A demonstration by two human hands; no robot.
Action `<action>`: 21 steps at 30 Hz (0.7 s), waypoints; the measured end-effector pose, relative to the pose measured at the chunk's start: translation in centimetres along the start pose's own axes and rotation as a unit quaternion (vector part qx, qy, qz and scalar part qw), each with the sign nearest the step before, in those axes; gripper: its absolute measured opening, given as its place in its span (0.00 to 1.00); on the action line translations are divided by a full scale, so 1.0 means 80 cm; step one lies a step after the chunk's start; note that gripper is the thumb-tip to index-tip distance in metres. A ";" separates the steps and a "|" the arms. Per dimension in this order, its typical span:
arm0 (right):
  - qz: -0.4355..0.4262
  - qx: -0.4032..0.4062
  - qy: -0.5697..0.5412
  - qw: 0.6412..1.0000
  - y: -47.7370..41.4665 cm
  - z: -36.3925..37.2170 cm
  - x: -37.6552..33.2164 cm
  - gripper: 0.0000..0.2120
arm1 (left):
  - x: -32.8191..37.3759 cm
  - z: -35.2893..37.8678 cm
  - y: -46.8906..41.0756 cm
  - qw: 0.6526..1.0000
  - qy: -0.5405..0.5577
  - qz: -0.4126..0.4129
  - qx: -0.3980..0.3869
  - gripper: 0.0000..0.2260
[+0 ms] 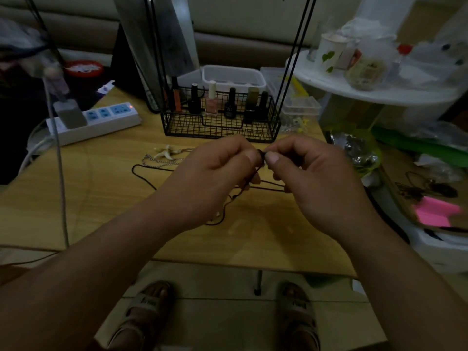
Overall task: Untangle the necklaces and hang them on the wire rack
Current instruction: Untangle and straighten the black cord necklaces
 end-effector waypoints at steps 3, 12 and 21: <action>-0.018 -0.003 0.021 1.000 0.002 0.004 -0.003 0.05 | -0.002 -0.006 -0.002 1.000 -0.006 -0.008 0.024 0.04; -0.010 -0.012 0.033 0.999 0.000 0.013 0.005 0.06 | 0.014 -0.012 0.003 0.986 -0.134 0.072 0.066 0.05; 0.058 -0.037 -0.080 0.994 0.000 0.025 0.017 0.03 | 0.018 -0.022 0.005 0.981 -0.149 0.087 0.088 0.02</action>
Point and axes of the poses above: each hand's wrist, its own y-axis away from the middle knuckle, its own z-axis out of the palm, x = y × z, the point moved 10 cm from there along -y, towards the middle knuckle, and after that the axes turned 8 degrees about -y, right-handed, at the moved point
